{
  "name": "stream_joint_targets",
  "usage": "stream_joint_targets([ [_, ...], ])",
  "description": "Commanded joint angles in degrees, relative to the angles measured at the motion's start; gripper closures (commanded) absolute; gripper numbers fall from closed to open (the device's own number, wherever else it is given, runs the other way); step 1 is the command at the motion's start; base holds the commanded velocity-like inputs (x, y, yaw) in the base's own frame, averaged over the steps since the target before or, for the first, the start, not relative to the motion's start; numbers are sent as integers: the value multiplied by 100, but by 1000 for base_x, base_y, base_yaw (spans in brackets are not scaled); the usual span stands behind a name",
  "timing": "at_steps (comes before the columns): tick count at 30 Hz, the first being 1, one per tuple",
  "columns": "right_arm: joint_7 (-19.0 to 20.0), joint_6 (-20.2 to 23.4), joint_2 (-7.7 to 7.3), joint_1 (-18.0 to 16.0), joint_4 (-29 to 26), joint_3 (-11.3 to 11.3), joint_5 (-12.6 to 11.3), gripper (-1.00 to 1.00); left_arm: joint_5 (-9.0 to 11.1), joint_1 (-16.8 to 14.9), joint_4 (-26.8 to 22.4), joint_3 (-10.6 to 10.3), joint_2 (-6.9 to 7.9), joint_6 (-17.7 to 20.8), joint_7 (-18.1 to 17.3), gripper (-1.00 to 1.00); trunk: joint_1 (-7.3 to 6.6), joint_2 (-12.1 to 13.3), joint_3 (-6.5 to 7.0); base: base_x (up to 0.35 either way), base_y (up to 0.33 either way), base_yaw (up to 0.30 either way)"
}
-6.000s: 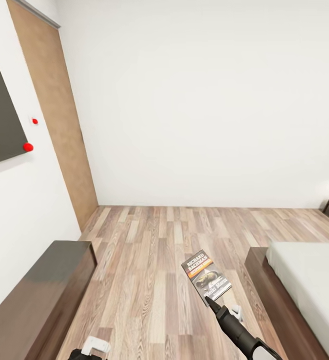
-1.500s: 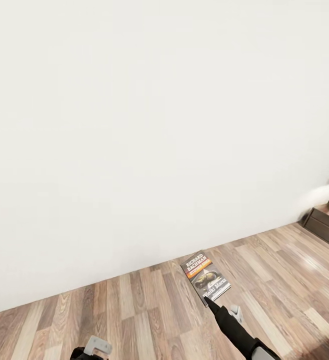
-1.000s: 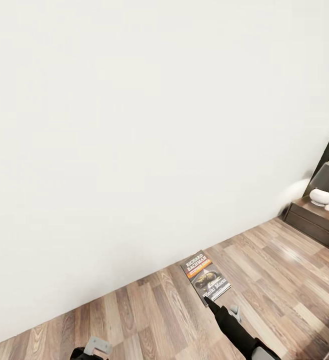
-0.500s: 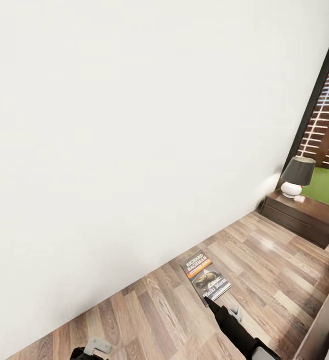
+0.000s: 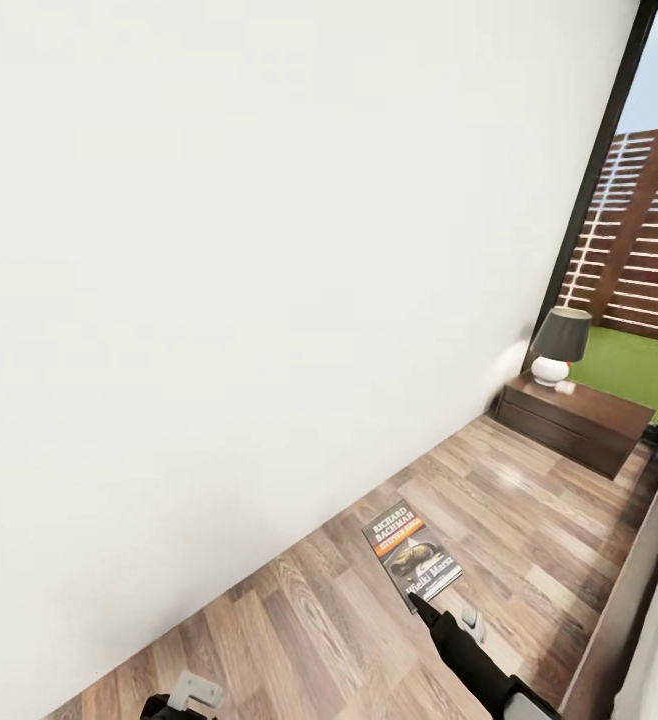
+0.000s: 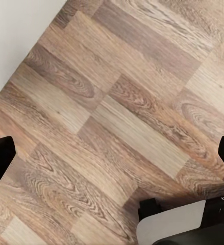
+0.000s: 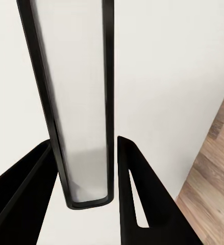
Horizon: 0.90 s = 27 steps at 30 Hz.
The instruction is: In the bedroom, move the book from the bed onto either nightstand, and place the two sandals side by side next to the bed.
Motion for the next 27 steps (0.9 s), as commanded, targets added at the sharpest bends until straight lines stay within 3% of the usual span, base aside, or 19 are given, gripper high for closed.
stream_joint_targets([
  [1,19,54,-3,-5,1,28,-61,100,-60,-2,-13,-9,3,30,-19,-100,5,-13,-13,132,194,-35],
  [11,19,56,2,-8,0,28,-61,100,-60,-2,-16,-9,3,30,-19,-100,5,-13,-13,199,180,-69],
  [27,22,55,0,-6,2,28,-61,100,-60,-2,-17,-9,3,30,-19,-100,5,-13,-13,138,117,-249],
])
